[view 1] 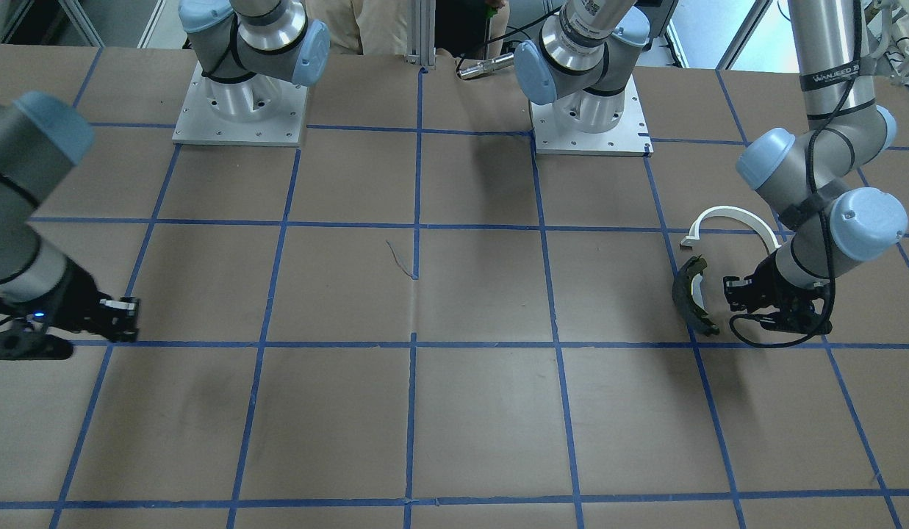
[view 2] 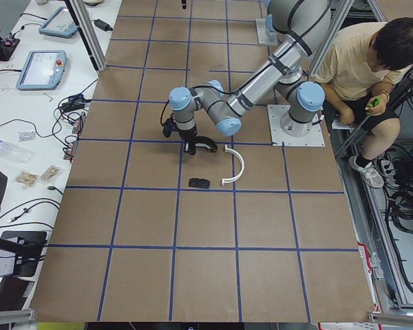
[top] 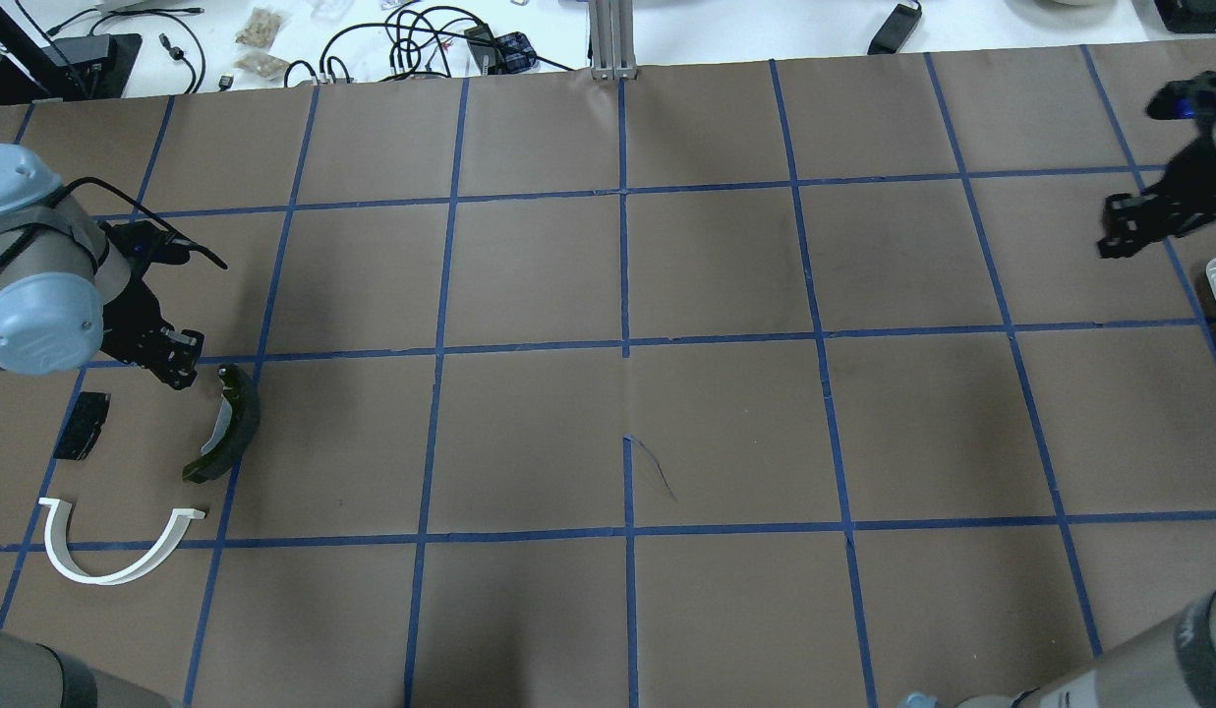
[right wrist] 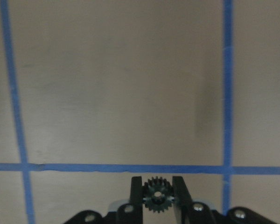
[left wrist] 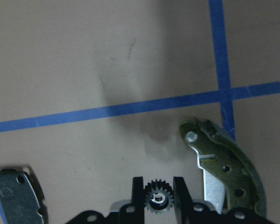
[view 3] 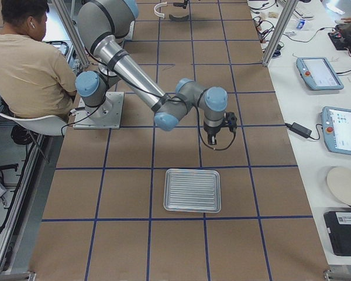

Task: Place bearing gear from tray to pile

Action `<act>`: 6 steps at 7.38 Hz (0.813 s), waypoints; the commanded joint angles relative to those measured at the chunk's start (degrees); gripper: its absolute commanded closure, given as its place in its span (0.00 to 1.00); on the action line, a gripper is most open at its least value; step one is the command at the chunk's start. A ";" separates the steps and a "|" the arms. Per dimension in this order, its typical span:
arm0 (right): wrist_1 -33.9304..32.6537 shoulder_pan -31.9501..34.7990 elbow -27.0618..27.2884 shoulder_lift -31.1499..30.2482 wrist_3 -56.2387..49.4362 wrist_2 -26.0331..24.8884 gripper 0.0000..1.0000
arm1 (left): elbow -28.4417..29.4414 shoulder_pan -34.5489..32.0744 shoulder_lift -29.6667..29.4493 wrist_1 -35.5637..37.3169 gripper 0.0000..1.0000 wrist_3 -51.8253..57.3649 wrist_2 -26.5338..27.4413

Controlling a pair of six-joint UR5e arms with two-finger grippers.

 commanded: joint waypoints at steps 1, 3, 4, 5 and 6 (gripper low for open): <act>-0.37 19.01 2.10 -1.14 23.57 -0.70 0.82 | -0.53 0.86 -0.73 0.42 0.61 1.06 -0.09; -4.57 31.71 1.84 1.39 37.63 -0.71 0.82 | 0.35 0.86 -0.99 1.03 0.00 3.17 0.00; -10.51 35.50 1.93 3.94 42.27 -0.19 0.82 | 0.61 -0.10 0.40 0.94 0.00 2.57 -0.35; -14.83 39.54 1.32 7.35 47.80 1.73 0.80 | 2.53 -1.33 1.28 -0.01 0.00 2.39 -0.70; -16.70 41.67 1.22 9.74 51.86 2.71 0.80 | 5.94 -2.99 1.81 -5.51 0.00 0.82 -2.27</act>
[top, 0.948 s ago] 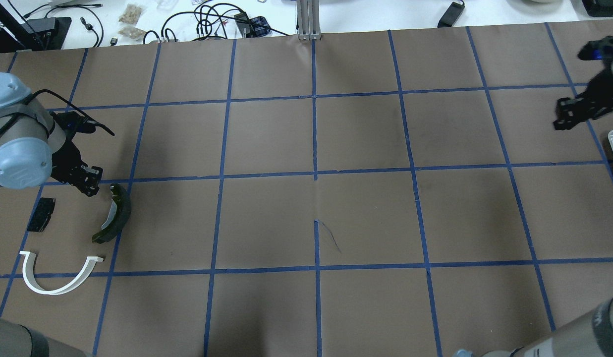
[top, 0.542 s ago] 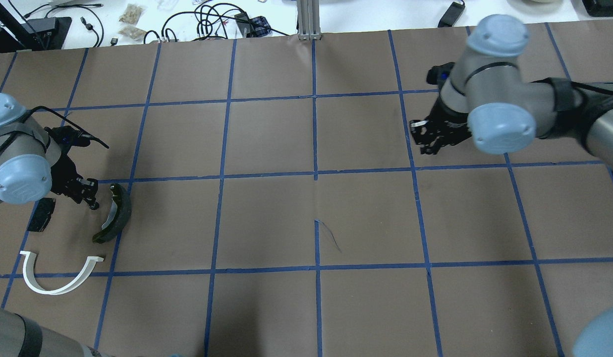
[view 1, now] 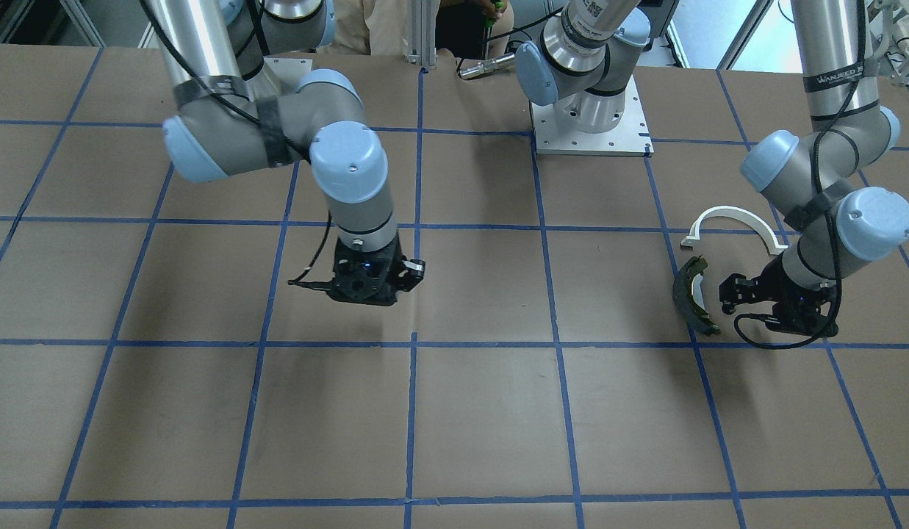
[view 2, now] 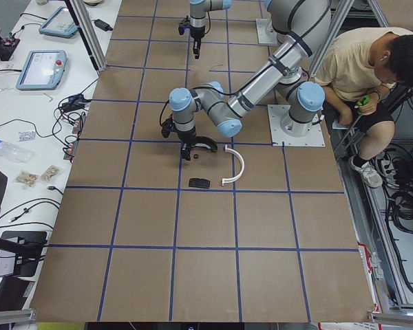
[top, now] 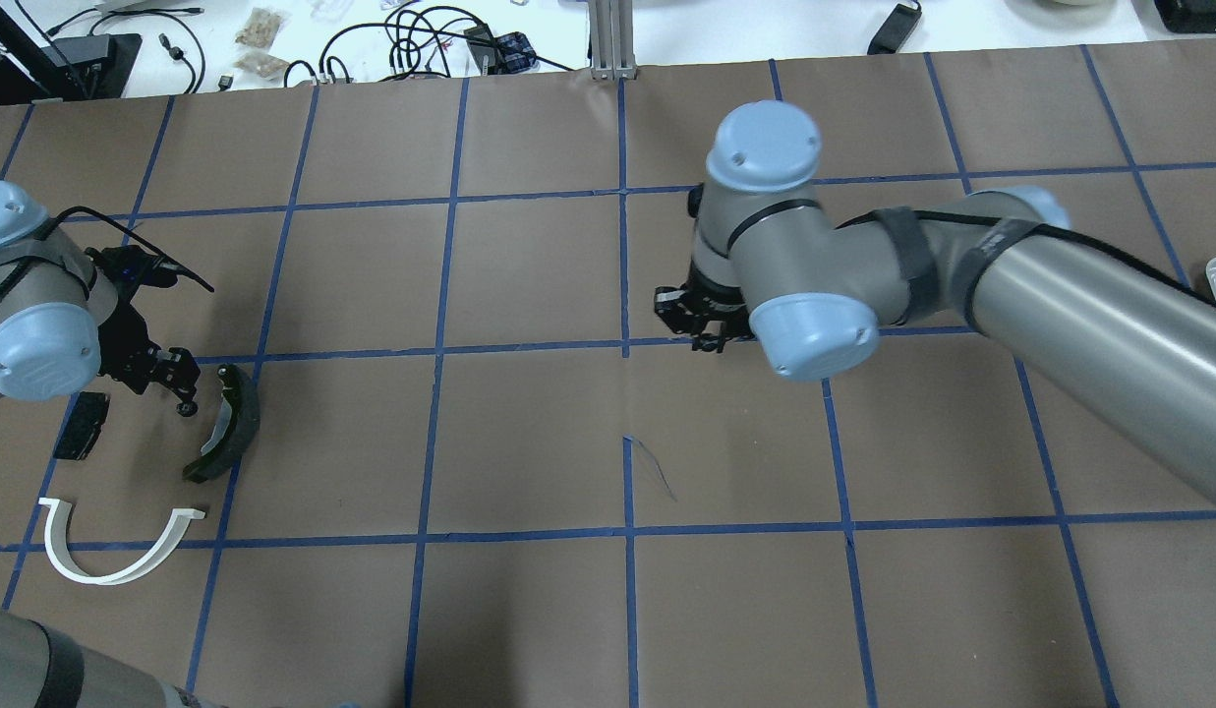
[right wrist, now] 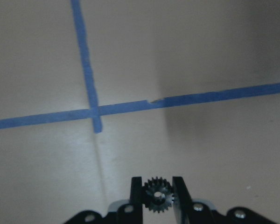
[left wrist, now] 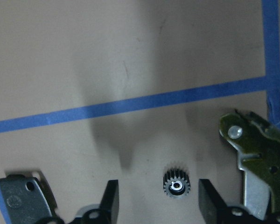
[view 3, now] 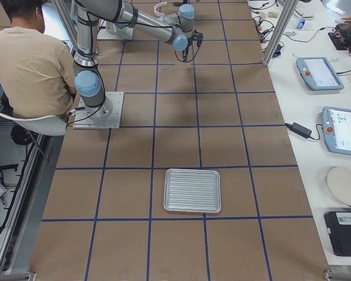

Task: Place bearing gear from tray to pile

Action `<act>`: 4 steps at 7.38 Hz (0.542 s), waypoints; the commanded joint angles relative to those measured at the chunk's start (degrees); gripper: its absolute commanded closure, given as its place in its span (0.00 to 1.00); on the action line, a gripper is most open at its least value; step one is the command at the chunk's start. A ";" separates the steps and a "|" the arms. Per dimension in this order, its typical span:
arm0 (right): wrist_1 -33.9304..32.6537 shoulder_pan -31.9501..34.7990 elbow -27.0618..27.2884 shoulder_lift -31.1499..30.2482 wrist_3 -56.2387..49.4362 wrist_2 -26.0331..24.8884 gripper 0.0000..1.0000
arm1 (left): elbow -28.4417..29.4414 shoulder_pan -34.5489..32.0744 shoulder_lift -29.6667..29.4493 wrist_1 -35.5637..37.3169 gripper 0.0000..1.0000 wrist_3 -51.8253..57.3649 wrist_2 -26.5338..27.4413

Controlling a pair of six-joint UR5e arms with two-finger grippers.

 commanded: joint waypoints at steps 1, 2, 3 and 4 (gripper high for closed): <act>-3.68 4.27 -0.61 4.27 6.86 1.29 0.70 | 7.72 -3.86 1.04 -11.96 0.00 -4.85 -2.13; -3.94 4.19 -0.71 4.36 6.09 0.68 0.12 | 11.33 -6.06 1.13 -17.34 0.00 -7.85 -2.22; -5.60 3.75 -1.32 4.28 5.38 0.76 0.00 | 13.02 -8.17 1.39 -21.48 0.00 -14.66 -4.40; -1.00 0.62 -3.76 3.49 4.77 0.50 0.00 | 12.52 -10.45 1.74 -21.87 0.00 -20.56 -8.60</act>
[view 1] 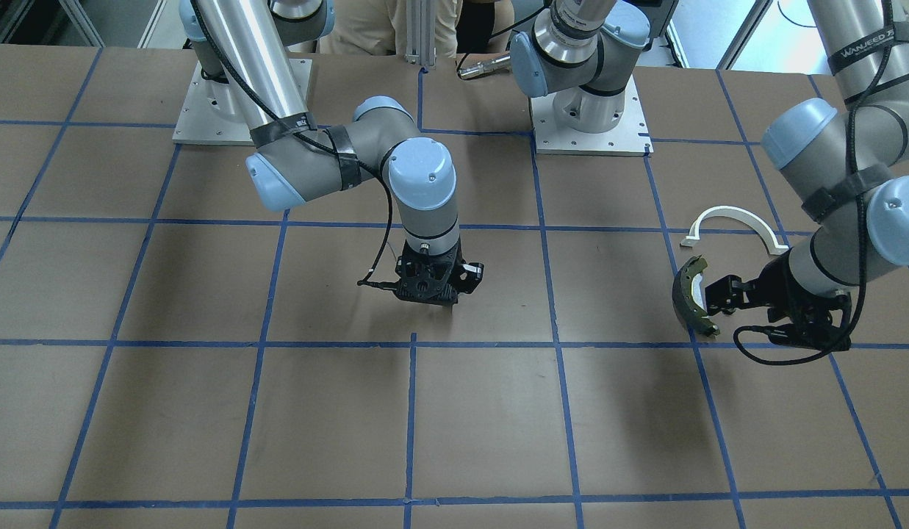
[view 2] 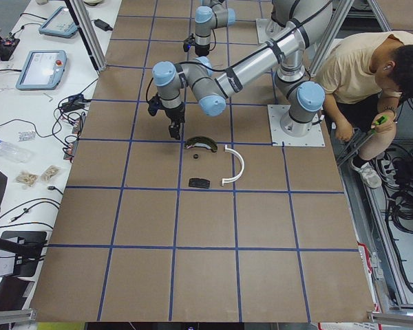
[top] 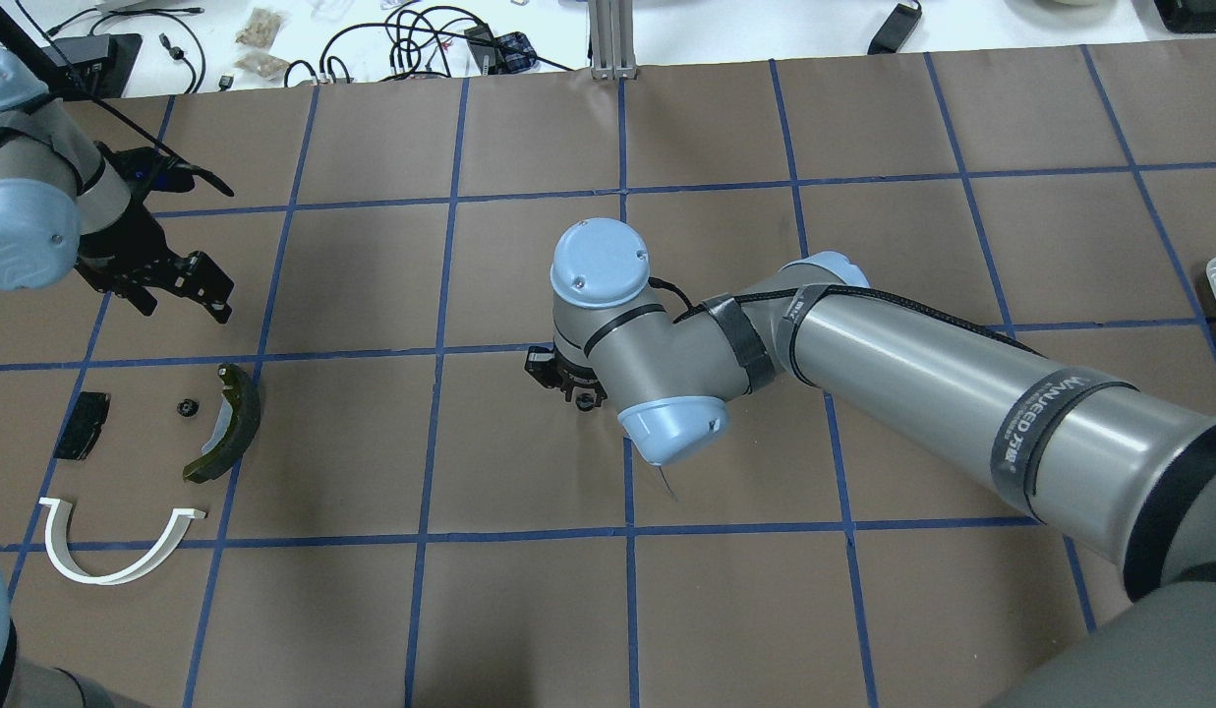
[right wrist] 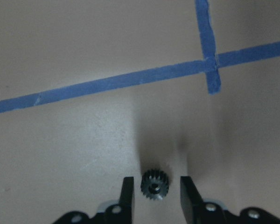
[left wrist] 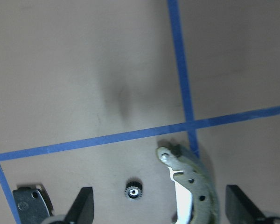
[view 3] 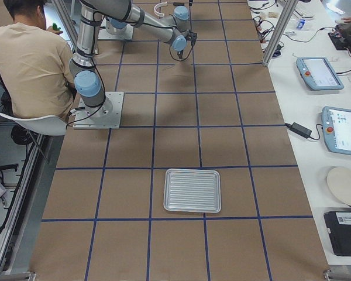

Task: Place bearing gear from tray to pile

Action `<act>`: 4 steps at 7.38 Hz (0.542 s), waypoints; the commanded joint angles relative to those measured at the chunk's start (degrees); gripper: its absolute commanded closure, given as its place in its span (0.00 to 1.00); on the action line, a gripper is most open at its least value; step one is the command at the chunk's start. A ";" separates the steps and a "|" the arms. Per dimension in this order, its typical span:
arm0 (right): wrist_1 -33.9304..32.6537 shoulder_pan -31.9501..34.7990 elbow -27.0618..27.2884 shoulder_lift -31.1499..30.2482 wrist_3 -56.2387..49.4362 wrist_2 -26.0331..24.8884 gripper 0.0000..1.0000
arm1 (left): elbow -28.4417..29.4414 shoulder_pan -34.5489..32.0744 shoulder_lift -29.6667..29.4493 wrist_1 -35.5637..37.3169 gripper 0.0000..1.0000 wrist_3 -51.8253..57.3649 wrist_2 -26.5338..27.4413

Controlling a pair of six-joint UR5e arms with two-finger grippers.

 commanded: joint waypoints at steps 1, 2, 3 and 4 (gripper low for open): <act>13.22 -6.41 -6.98 -3.11 -5.73 -0.58 0.00 | 0.79 -6.94 0.82 -2.78 0.00 -12.52 -4.37; 21.77 -11.41 -11.29 -6.79 -14.83 -5.72 0.00 | 0.70 -12.82 0.74 -2.69 0.00 -21.27 -4.55; 26.38 -16.16 -14.20 -10.31 -21.09 -7.16 0.00 | 0.70 -19.31 -0.22 -1.82 0.00 -30.67 -3.94; 31.56 -20.38 -17.10 -13.39 -23.77 -7.00 0.00 | 1.14 -24.69 -1.62 1.14 0.02 -36.86 -4.02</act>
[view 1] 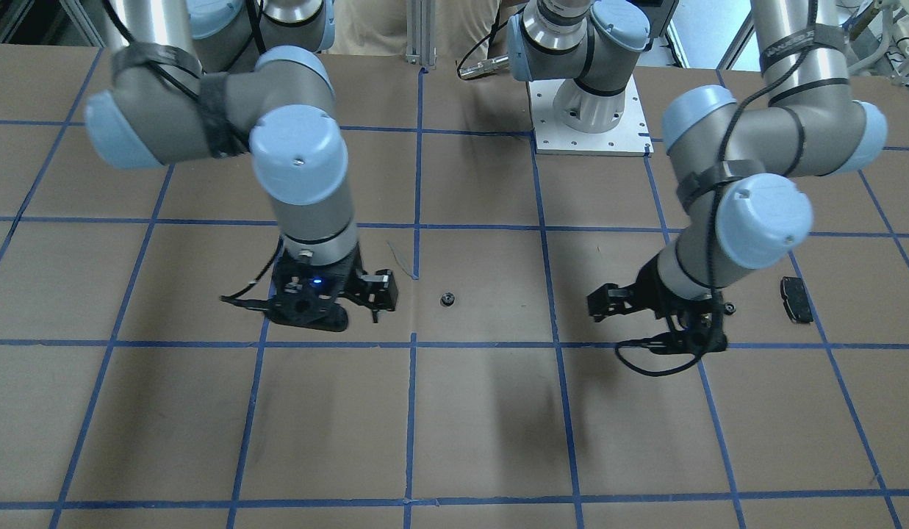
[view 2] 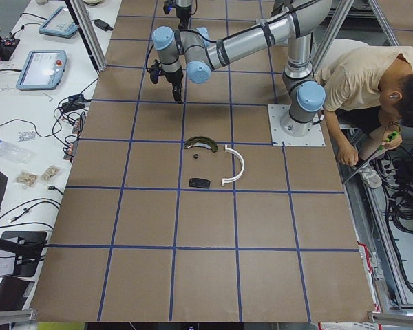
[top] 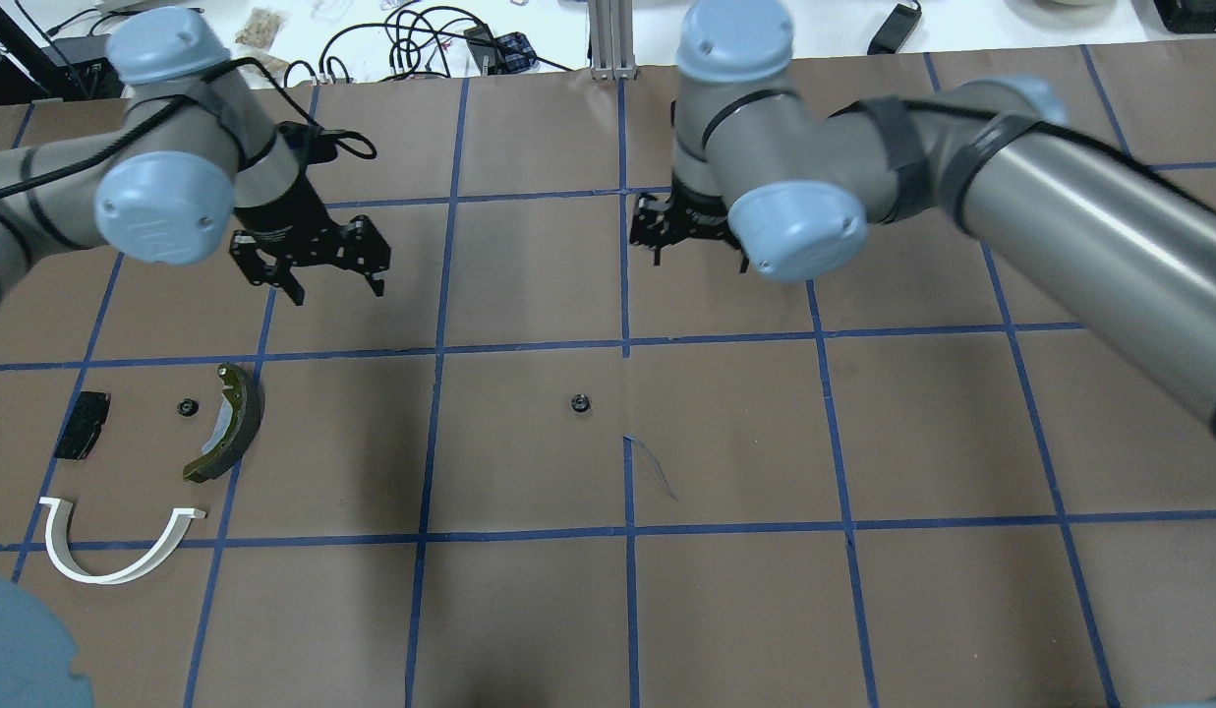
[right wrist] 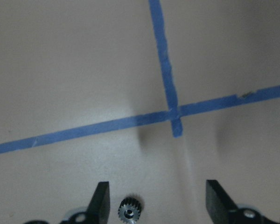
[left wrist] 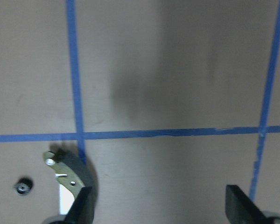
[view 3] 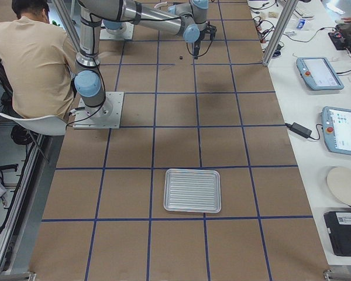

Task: Place bearing gear from tray to pile

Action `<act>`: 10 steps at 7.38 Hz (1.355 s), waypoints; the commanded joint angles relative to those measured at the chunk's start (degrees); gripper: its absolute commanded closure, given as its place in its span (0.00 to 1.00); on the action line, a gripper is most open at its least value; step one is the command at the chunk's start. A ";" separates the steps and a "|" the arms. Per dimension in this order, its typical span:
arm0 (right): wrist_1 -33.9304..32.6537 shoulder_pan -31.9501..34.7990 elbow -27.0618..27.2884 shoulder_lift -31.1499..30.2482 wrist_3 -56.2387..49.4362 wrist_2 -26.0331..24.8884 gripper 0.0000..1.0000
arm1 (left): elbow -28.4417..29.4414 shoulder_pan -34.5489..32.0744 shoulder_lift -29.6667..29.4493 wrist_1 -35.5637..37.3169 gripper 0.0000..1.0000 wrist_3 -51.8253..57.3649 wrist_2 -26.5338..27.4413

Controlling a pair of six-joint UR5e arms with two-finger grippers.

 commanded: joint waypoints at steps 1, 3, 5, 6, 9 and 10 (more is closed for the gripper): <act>12.33 -8.40 -6.52 -6.69 -10.12 -1.19 0.00 | -0.20 -11.85 -3.06 8.14 0.02 -14.12 -0.31; 18.43 -13.24 -6.64 -12.75 -14.47 -1.55 0.00 | -2.22 -20.90 -5.18 10.55 0.02 -22.93 -0.31; 17.94 -13.00 -2.00 -15.76 -14.21 -0.93 0.00 | -10.44 -22.00 -6.59 19.62 0.01 -21.30 -0.49; 17.66 -12.82 -2.24 -16.03 -14.29 -0.93 0.00 | -13.71 -22.00 -7.20 27.97 0.00 -20.33 -0.75; 18.80 -9.48 -2.85 -16.12 -15.26 -1.02 0.00 | -14.09 -22.00 -8.26 28.76 0.00 -21.12 -0.41; 21.24 -9.39 -1.72 -17.16 -17.52 -1.10 0.00 | -14.18 -22.09 -8.26 28.67 0.18 -21.12 -0.23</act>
